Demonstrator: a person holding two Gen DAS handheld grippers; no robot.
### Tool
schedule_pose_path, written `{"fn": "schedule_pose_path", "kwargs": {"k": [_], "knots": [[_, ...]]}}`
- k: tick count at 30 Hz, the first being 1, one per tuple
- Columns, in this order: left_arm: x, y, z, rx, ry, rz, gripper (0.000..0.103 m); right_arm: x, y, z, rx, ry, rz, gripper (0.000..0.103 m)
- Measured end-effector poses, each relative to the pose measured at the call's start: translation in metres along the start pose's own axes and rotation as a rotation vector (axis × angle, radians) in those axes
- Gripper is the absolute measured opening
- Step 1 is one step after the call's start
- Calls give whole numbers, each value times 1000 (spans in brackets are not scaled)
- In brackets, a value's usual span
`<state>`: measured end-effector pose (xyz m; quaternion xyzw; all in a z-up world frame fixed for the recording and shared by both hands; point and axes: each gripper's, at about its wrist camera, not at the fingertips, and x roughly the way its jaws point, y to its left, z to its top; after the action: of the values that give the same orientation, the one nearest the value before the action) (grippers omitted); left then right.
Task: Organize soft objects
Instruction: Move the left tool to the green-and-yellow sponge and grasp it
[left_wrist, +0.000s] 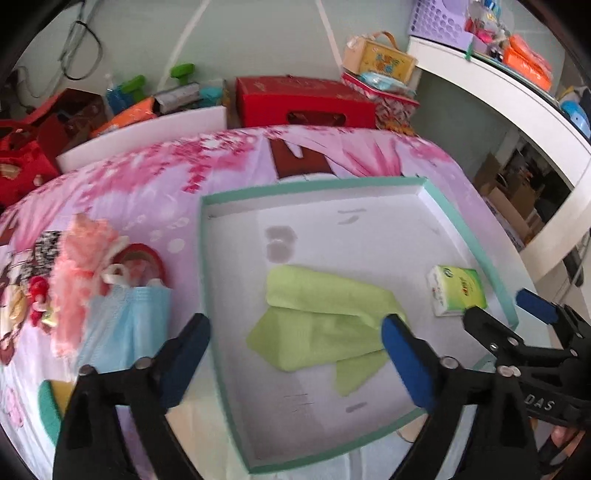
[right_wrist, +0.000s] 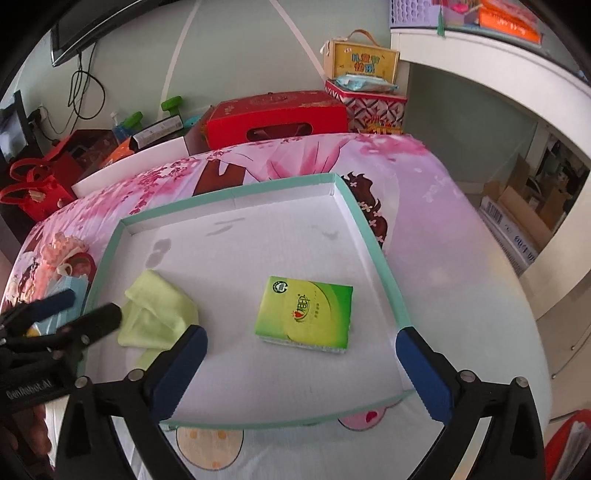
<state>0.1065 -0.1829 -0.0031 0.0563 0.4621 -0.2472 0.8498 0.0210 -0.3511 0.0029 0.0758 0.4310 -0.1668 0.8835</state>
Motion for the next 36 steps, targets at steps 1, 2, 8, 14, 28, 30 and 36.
{"fn": "schedule_pose_path", "kwargs": {"k": [1,2,8,14,28,30,36], "knots": [[-3,2,-1,-5,-12,15,95,-2,1,-1,-5,-3,-6,103],[-7,4,-2,-12,-22,30,95,-5,3,-3,-10,-4,-17,103],[-26,22,-10,-68,-45,87,101,-22,15,-9,-21,-11,-11,103],[-58,40,-29,-101,-128,109,101,-43,35,-21,-8,-36,44,103],[-121,127,-62,-256,-206,191,101,-62,114,-33,-71,-59,123,103],[-130,144,-67,-302,-239,195,101,-61,128,-33,-90,-53,134,103],[-139,195,-84,-403,-239,245,101,-54,165,-35,-129,-23,176,103]]}}
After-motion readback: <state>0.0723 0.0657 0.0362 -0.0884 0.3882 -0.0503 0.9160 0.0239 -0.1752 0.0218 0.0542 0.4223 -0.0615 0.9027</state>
